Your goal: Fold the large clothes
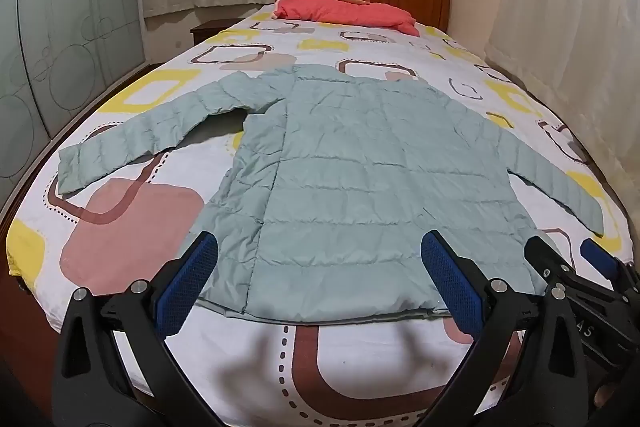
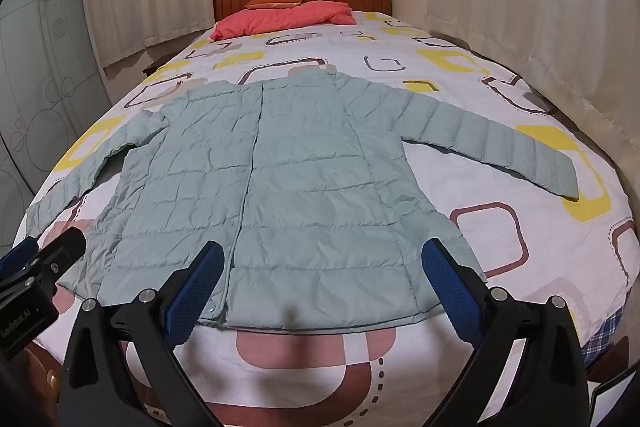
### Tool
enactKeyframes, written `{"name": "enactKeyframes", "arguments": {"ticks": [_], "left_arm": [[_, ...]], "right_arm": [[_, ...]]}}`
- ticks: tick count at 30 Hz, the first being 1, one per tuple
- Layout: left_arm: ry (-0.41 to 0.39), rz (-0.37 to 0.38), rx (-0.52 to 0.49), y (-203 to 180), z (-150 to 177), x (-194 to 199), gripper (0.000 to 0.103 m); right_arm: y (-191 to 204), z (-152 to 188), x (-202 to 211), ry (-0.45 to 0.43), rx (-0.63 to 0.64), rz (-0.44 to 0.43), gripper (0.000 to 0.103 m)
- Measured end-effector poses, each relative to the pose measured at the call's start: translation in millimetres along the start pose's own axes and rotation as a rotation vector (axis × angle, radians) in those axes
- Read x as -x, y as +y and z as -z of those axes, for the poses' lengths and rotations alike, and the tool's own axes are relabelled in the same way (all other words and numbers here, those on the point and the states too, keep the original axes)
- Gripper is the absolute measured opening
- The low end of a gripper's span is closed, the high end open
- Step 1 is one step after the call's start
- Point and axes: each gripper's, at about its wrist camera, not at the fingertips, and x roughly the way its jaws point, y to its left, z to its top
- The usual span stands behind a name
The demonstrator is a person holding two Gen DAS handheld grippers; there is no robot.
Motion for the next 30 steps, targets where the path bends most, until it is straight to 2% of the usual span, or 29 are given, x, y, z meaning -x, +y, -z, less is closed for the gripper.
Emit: {"name": "enactKeyframes", "arguments": {"ticks": [30], "left_arm": [[0.025, 0.011, 0.018, 5.5, 5.0, -4.8, 0.101]], "right_arm": [[0.2, 0.9, 0.1, -0.004, -0.006, -0.006, 0.098]]}}
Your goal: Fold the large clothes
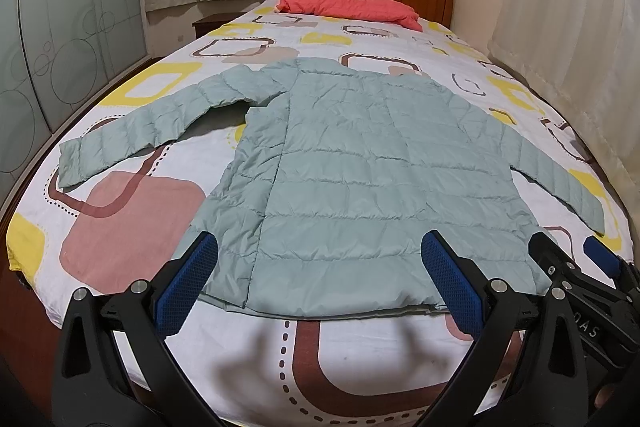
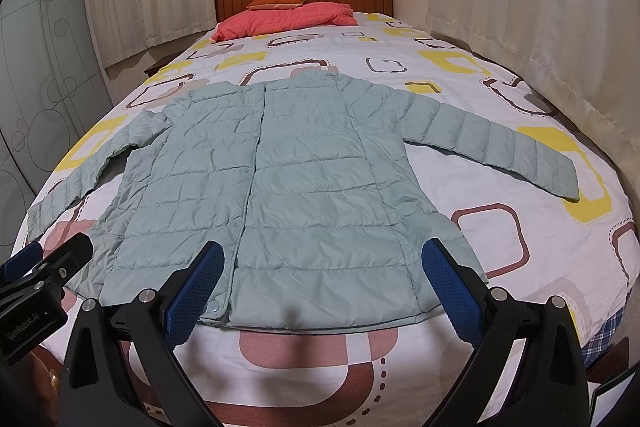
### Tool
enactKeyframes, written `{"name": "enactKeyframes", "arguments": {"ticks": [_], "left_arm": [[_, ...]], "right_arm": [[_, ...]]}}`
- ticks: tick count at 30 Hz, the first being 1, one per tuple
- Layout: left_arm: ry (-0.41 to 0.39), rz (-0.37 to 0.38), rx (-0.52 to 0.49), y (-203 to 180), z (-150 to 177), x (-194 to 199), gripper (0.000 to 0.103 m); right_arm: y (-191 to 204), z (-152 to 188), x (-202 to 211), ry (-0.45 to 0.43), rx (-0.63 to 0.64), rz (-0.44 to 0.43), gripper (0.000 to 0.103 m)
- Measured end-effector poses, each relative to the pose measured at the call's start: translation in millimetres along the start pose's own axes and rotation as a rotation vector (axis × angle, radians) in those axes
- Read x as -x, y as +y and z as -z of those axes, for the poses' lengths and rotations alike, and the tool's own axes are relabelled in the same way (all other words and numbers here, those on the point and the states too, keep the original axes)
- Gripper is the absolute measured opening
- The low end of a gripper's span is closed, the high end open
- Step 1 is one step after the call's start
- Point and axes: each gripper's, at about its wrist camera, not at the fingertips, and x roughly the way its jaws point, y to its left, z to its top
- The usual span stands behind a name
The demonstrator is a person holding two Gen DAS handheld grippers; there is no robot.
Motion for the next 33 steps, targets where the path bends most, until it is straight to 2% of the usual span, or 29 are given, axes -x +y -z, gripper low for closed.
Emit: {"name": "enactKeyframes", "arguments": {"ticks": [33], "left_arm": [[0.012, -0.006, 0.003, 1.6, 3.8, -3.5, 0.101]], "right_arm": [[2.6, -2.3, 3.0, 0.0, -0.001, 0.004, 0.098]]}}
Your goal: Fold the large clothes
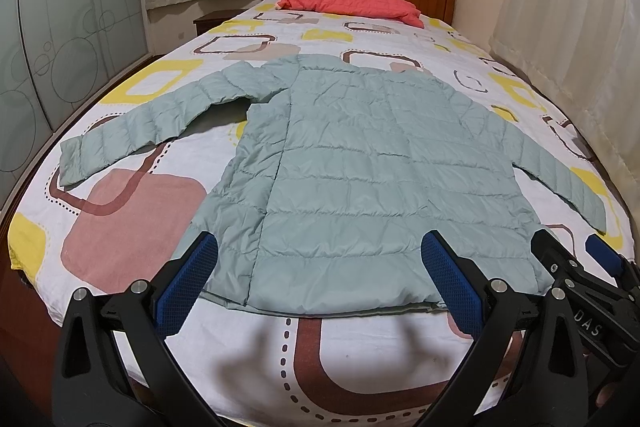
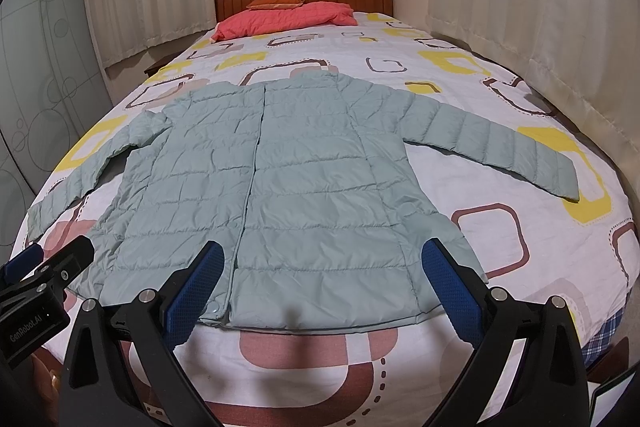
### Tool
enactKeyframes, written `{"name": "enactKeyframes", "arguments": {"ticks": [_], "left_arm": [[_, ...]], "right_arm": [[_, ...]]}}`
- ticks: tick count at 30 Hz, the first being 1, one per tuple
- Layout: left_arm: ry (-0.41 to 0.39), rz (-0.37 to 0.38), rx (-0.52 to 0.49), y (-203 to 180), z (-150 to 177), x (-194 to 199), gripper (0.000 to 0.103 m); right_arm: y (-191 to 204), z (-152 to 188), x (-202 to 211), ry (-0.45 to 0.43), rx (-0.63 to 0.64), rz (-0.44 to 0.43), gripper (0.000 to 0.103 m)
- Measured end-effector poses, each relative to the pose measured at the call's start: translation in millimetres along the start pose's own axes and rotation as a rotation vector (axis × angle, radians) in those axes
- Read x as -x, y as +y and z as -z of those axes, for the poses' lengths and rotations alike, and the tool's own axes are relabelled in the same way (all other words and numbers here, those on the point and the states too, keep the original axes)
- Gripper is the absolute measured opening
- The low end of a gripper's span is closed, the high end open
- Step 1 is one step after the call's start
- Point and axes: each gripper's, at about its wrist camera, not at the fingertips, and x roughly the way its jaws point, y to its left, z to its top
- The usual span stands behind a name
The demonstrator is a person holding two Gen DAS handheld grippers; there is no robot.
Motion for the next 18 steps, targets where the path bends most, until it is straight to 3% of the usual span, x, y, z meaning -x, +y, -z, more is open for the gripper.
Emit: {"name": "enactKeyframes", "arguments": {"ticks": [18], "left_arm": [[0.012, -0.001, -0.001, 1.1, 0.0, -0.2, 0.101]], "right_arm": [[1.9, 0.4, -1.0, 0.004, 0.003, 0.0, 0.098]]}}
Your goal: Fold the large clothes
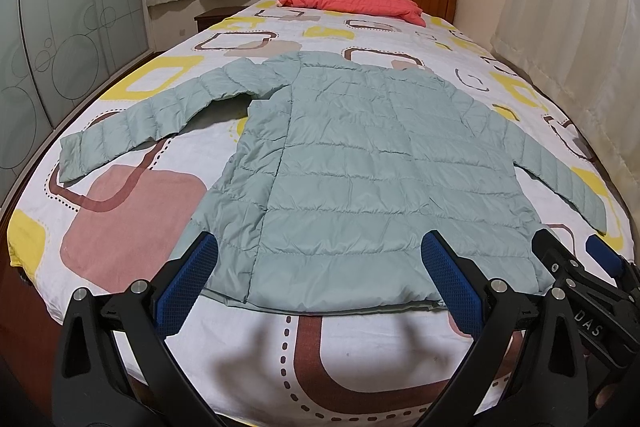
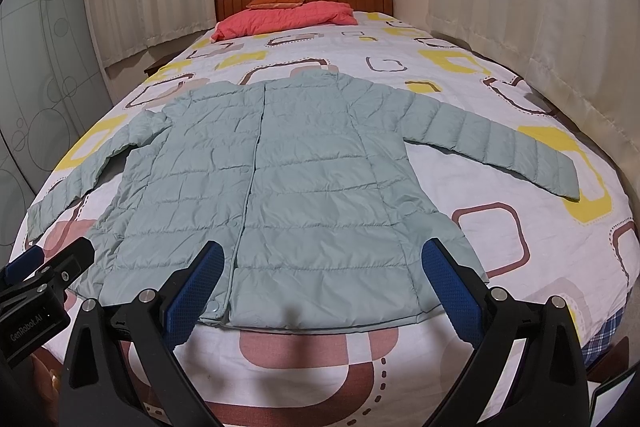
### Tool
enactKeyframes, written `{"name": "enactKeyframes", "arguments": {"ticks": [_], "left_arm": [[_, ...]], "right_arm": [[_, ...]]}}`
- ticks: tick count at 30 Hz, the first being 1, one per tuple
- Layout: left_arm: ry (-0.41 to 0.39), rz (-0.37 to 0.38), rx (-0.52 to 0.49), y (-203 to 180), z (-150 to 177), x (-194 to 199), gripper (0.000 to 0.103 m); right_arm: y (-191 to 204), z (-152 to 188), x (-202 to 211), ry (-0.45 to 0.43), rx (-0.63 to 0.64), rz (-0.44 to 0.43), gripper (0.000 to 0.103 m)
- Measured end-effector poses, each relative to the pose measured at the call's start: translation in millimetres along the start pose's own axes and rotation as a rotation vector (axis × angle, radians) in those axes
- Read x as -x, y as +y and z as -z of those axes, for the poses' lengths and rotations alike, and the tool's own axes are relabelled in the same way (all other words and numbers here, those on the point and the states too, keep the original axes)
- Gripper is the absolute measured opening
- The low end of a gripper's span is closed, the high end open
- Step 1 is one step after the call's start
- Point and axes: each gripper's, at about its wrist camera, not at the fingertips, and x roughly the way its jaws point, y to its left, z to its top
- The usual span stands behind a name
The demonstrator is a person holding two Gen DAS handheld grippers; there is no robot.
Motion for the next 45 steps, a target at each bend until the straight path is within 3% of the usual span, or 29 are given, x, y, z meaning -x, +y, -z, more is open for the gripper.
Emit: {"name": "enactKeyframes", "arguments": {"ticks": [26, 33, 40, 45], "left_arm": [[0.018, -0.001, 0.003, -2.0, 3.1, -5.3, 0.101], [0.058, -0.009, 0.06, 15.6, -7.6, -24.2, 0.101], [0.072, -0.096, 0.215, 75.5, -35.2, -63.8, 0.101], [0.086, -0.185, 0.317, 128.4, -49.3, -105.3, 0.101]], "right_arm": [[-1.0, 6.5, -5.1, 0.008, -0.002, -0.005, 0.098], [-7.5, 2.3, -21.3, 0.026, -0.023, -0.006, 0.098], [-61.2, -13.7, -52.4, 0.026, -0.144, 0.037, 0.098], [-149.2, -26.1, -85.9, 0.017, -0.379, 0.066, 0.098]]}}
